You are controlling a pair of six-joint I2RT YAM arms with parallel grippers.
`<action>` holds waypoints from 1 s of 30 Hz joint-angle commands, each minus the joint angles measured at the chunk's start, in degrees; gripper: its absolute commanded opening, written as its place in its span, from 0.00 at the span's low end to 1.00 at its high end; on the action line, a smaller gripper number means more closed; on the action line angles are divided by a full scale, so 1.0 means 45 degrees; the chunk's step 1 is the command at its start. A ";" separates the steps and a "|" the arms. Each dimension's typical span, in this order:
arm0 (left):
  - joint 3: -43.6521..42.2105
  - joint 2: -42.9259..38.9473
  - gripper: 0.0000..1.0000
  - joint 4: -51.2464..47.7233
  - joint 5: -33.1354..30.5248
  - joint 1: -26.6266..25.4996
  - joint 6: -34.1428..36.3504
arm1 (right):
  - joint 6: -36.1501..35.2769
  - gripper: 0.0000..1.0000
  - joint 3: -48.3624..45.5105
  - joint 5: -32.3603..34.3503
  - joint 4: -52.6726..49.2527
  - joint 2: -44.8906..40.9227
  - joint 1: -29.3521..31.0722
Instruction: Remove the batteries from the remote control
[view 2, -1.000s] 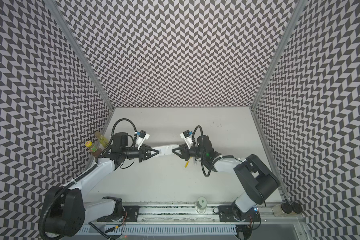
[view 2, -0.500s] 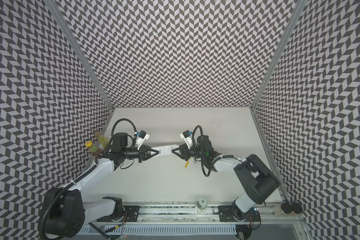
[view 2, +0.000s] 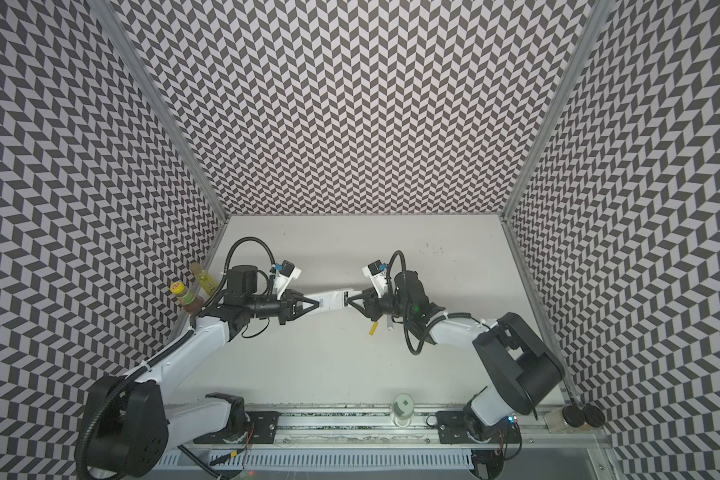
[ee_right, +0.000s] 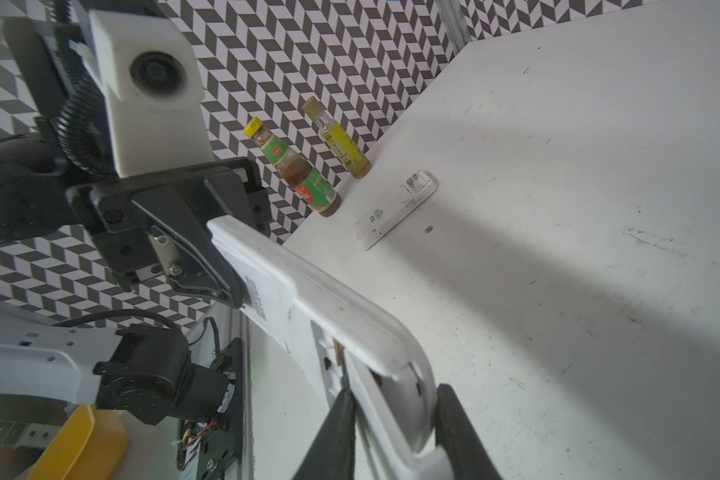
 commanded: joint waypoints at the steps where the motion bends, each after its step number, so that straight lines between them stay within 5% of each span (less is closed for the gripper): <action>1: -0.0410 -0.0324 0.00 0.1113 0.0890 0.0390 -0.1040 | 0.1571 0.68 0.0248 -0.1133 0.1411 0.0893 -0.0032; 8: -0.1373 -0.0417 0.00 0.1858 0.1243 0.0370 -0.1850 | 0.2101 0.70 0.1537 -0.2432 0.0779 0.3372 0.0017; 14: -0.1855 -0.0504 0.00 0.3193 0.2950 0.0370 -0.2543 | 0.2412 0.69 0.2086 -0.3133 0.1354 0.4227 0.0003; 23: -0.1962 -0.0476 0.00 0.3994 0.3703 0.0349 -0.3107 | 0.2716 0.69 0.2494 -0.3204 0.1276 0.5074 -0.0024; 30: -0.1870 -0.0425 0.00 0.3705 0.4085 0.0292 -0.2397 | 0.3330 0.58 0.2932 -0.3834 0.1636 0.5598 0.0010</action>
